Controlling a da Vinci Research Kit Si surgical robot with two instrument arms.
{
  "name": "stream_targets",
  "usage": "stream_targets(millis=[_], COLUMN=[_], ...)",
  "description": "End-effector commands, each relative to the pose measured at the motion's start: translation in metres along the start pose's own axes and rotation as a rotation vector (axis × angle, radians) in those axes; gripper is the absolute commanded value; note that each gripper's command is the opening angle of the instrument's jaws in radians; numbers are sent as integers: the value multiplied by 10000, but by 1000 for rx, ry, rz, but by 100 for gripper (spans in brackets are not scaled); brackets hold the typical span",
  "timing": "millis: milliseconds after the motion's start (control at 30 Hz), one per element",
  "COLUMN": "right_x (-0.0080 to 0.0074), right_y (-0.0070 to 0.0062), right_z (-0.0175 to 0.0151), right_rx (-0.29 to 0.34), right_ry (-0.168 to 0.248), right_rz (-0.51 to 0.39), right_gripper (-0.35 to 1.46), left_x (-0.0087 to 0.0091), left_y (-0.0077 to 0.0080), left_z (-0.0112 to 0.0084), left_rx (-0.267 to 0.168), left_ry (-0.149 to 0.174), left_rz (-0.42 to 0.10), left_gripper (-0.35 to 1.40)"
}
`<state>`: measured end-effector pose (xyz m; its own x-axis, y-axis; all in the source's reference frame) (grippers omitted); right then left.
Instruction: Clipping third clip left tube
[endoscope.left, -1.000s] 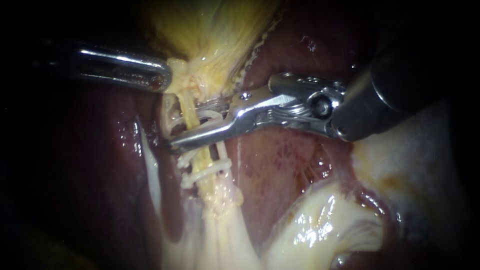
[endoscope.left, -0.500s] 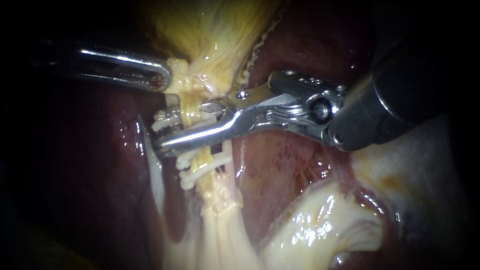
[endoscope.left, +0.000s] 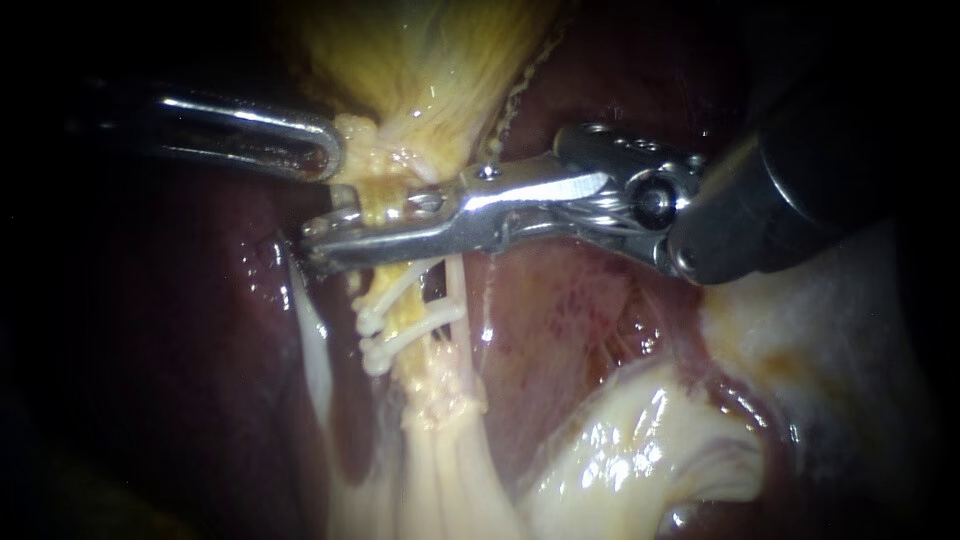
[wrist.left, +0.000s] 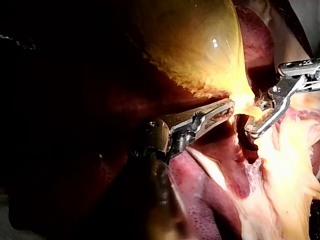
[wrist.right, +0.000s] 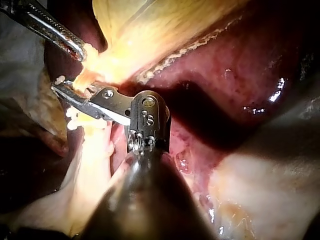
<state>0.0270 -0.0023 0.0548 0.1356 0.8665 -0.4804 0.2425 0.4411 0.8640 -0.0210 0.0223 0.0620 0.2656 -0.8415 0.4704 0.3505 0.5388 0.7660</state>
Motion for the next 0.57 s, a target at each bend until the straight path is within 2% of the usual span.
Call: stream_targets(millis=[33, 567], right_x=[-1, -6], right_y=[1, 5], right_z=[0, -3], right_rx=[3, -2], right_ry=[1, -8], right_rz=[9, 23], right_gripper=[-35, -35], left_x=[0, 0], left_y=[0, 0], left_z=[0, 1], left_rx=[-1, -8], left_ry=[2, 9], left_rz=[0, 0], left_gripper=[-35, -35])
